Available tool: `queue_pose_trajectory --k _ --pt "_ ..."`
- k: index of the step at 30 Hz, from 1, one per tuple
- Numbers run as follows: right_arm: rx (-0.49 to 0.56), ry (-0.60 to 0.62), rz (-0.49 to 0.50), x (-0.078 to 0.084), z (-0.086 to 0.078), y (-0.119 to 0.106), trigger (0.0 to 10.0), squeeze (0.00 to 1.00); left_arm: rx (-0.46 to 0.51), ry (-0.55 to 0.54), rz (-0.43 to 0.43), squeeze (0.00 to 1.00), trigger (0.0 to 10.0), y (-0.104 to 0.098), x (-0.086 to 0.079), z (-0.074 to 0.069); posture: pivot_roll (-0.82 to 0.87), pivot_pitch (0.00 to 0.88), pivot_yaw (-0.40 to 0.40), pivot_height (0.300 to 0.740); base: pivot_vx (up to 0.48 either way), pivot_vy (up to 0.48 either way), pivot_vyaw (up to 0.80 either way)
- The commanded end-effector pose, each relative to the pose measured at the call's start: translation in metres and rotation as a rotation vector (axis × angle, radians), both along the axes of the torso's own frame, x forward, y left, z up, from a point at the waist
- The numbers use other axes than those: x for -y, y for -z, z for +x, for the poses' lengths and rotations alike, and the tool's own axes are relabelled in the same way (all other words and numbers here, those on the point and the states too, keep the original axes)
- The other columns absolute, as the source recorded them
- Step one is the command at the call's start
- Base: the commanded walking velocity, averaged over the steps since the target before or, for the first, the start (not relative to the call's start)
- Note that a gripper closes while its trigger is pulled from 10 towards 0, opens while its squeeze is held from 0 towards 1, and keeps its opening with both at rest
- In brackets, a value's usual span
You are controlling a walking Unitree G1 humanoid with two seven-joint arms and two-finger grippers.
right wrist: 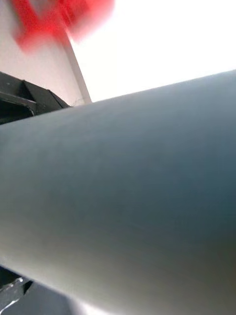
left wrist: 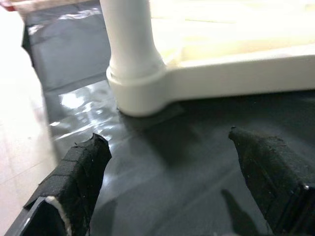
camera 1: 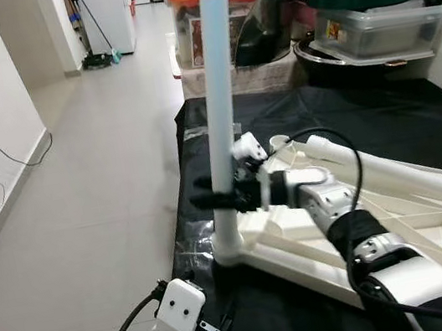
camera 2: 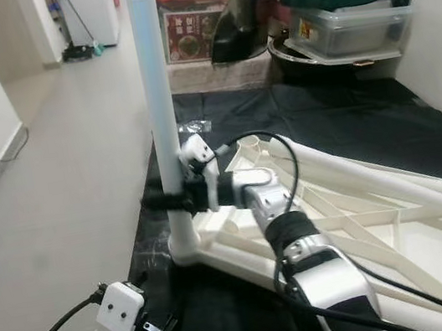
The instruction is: Building children table
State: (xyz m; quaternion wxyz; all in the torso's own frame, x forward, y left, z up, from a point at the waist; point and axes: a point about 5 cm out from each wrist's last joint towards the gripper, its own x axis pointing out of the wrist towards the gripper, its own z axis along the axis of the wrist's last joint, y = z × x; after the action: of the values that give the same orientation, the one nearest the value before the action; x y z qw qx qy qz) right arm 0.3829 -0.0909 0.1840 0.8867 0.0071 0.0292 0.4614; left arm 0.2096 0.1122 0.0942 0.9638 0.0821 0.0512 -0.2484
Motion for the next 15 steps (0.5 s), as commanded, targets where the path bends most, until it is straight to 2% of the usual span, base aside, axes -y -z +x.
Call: queue_pose_trajectory --k 1,2,3,5,6,7,8,9,10,11,12,13,14,15 --pt "-0.045 0.318 -0.01 0.023 0.012 0.006 0.0 0.0 -0.006 0.005 0.002 0.0 10.0 0.001 0.001 -0.001 0.16 0.0 -0.098 0.74 0.0 0.0 0.0" --pt "-0.056 0.447 -0.024 0.032 0.014 0.008 0.0 0.0 -0.005 0.005 0.002 0.0 10.0 0.001 0.0 -0.001 0.16 0.0 -0.098 0.74 0.0 0.0 0.0" --pt "-0.079 0.655 -0.02 0.048 0.015 0.014 0.0 0.0 -0.006 0.007 0.002 0.0 10.0 0.001 0.0 -0.001 0.15 0.0 -0.092 0.74 0.0 0.0 0.0" --pt "-0.079 0.655 -0.02 0.048 0.015 0.014 0.0 0.0 -0.006 0.007 0.002 0.0 10.0 0.001 0.0 -0.001 0.15 0.0 -0.092 0.74 0.0 0.0 0.0" --pt "-0.081 1.03 -0.009 0.075 0.001 0.026 0.0 0.0 -0.007 0.016 0.0 0.0 10.0 0.002 0.0 0.0 0.15 0.0 -0.087 0.74 0.0 0.0 0.0" --pt "-0.081 1.03 -0.009 0.075 0.001 0.026 0.0 0.0 -0.007 0.016 0.0 0.0 10.0 0.002 0.0 0.0 0.15 0.0 -0.087 0.74 0.0 0.0 0.0" --pt "-0.085 1.15 0.009 0.082 -0.008 0.03 0.0 0.0 -0.007 0.02 0.0 0.0 10.0 0.002 0.0 0.0 0.15 0.0 -0.085 0.74 0.0 0.0 0.0" --pt "-0.086 1.203 0.021 0.084 -0.014 0.032 0.0 0.0 -0.007 0.023 -0.001 0.0 10.0 0.002 0.0 0.0 0.15 0.0 -0.085 0.74 0.0 0.0 0.0" --pt "-0.086 1.203 0.021 0.084 -0.014 0.032 0.0 0.0 -0.007 0.023 -0.001 0.0 10.0 0.002 0.0 0.0 0.15 0.0 -0.085 0.74 0.0 0.0 0.0" --pt "-0.102 1.248 0.054 0.076 -0.021 0.034 0.0 0.0 -0.007 0.023 0.001 0.0 10.0 0.001 0.0 0.001 0.15 0.0 -0.086 0.74 0.0 0.0 0.0" --pt "-0.102 1.248 0.054 0.076 -0.021 0.034 0.0 0.0 -0.007 0.023 0.001 0.0 10.0 0.001 0.0 0.001 0.15 0.0 -0.086 0.74 0.0 0.0 0.0" --pt "-0.132 1.256 0.094 0.063 -0.025 0.035 0.0 0.0 -0.005 0.022 0.004 0.0 10.0 0.002 0.0 0.001 0.15 0.0 -0.089 0.74 0.0 0.0 0.0" --pt "-0.132 1.256 0.094 0.063 -0.025 0.035 0.0 0.0 -0.005 0.022 0.004 0.0 10.0 0.002 0.0 0.001 0.15 0.0 -0.089 0.74 0.0 0.0 0.0" --pt "-0.145 1.235 0.128 0.048 -0.026 0.035 0.9 0.0 -0.004 0.02 0.005 0.0 10.0 0.002 0.0 0.001 0.15 0.0 -0.09 0.74 0.0 0.0 0.0"
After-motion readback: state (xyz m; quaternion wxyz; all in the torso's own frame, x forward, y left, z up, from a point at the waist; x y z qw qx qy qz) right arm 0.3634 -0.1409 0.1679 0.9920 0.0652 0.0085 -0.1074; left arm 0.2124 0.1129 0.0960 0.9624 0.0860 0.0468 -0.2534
